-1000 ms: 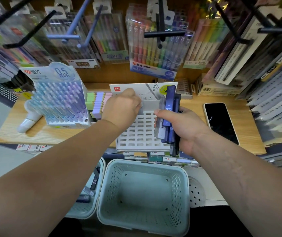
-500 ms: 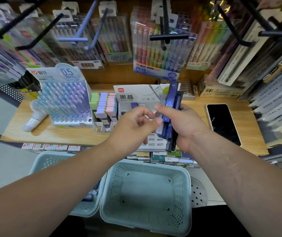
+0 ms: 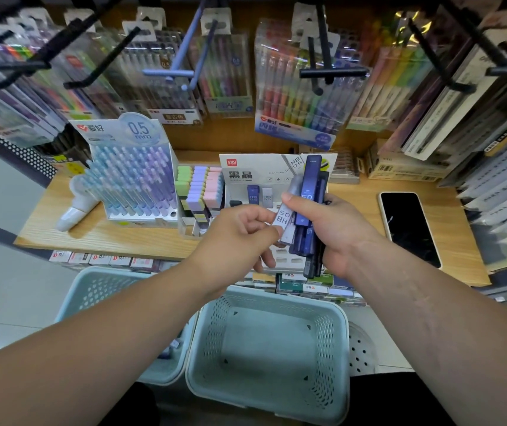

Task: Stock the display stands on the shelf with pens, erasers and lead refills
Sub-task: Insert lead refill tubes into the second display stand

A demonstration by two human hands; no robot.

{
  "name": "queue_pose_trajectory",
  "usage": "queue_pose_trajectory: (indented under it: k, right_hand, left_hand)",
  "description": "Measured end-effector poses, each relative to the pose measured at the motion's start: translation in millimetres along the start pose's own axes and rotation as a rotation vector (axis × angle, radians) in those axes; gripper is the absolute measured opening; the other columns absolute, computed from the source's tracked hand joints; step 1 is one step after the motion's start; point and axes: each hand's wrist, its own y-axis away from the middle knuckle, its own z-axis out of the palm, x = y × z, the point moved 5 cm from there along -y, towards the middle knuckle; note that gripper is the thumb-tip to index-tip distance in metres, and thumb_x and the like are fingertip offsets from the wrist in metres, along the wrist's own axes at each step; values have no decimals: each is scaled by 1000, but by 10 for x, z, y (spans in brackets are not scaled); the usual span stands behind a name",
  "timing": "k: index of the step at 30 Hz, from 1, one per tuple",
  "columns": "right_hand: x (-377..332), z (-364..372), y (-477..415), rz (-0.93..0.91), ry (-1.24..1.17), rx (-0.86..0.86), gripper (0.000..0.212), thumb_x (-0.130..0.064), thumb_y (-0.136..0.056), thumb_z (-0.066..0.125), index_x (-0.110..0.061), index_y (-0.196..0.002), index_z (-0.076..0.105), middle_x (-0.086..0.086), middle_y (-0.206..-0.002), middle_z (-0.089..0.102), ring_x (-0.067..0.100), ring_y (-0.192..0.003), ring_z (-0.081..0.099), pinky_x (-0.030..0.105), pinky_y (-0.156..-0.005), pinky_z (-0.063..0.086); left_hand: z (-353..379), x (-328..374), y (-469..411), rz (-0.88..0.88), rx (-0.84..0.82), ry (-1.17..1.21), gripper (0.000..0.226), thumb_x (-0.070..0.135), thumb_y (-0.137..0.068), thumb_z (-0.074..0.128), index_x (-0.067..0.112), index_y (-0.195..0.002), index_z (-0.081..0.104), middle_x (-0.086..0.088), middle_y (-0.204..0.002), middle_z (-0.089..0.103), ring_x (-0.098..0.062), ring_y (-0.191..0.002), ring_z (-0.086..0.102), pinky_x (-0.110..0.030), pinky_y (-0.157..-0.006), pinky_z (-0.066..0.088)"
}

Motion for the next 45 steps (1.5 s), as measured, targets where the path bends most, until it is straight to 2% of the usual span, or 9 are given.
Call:
queue_pose_trajectory:
  k: [9,14,16,18,25,29,32,40,45]
  right_hand:
    - [-17,47,-26,-5,38,-52,46,-9,-76,84,-5,-119,67,21,-105,75,32,-79,71,46,-69,61]
    - [-15,27,-54,-18,61,-23,44,-5,-77,82,-6,-118,67,22,-107,74,33,-80,71,43,-67,61]
    - [-20,0,-71,-30,60,19,41,-5,-76,83,-8,-114,68,22,-106,74,38,-85,72,54,-74,62]
    - [-36,-52,-82,-43,49,77,32,-6,-75,83,-13,-103,68,18,-99,75,39,-86,73,61,-75,60]
    - [-39,-260,-110,-37,10,181,28,-9,-76,83,-17,-98,68,10,-87,72,30,-72,68,37,-57,57]
    - [-29,-299,-86,-27,22,165,26,-8,-77,83,-17,-95,67,9,-85,73,29,-71,69,38,-59,59]
    - [-33,-313,-68,-20,14,162,27,-7,-77,82,-16,-96,66,9,-85,72,28,-70,69,37,-58,58]
    - [-58,-278,-54,-18,20,139,25,-7,-76,83,-16,-93,67,13,-89,73,34,-79,69,52,-73,61]
    - [-64,-250,-49,-13,8,123,24,-6,-77,82,-16,-92,67,11,-83,72,30,-71,69,40,-62,59]
  left_hand:
    - [-66,20,-6,-85,-25,204,9,7,-100,52,6,-96,61,-13,-79,70,-28,-57,64,-31,-50,48]
    - [-118,54,-42,-59,39,195,9,9,-100,54,9,-99,63,-11,-79,72,-27,-59,65,-31,-50,49]
    - [-166,63,-71,-36,77,159,8,6,-98,56,8,-97,63,-13,-80,72,-25,-57,63,-30,-50,48]
    - [-276,66,-112,23,162,51,6,5,-96,59,7,-94,64,-14,-78,73,-23,-56,63,-30,-50,48]
    - [-681,71,-216,221,350,-344,9,16,-91,73,11,-83,69,-6,-68,68,-22,-58,67,-22,-49,51]
    - [-537,152,-345,471,257,-793,6,18,-92,71,14,-89,73,8,-70,64,-9,-60,59,-32,-64,55]
    - [-382,206,-487,557,193,-885,9,15,-94,66,11,-92,74,0,-76,69,-21,-71,63,-34,-69,51]
    - [-212,76,-865,503,47,-1036,15,24,-96,63,13,-96,73,-6,-93,73,-27,-87,65,-39,-76,52]
    - [-168,91,-925,502,-24,-1109,15,26,-93,66,15,-92,75,-5,-97,67,-28,-93,62,-41,-79,51]
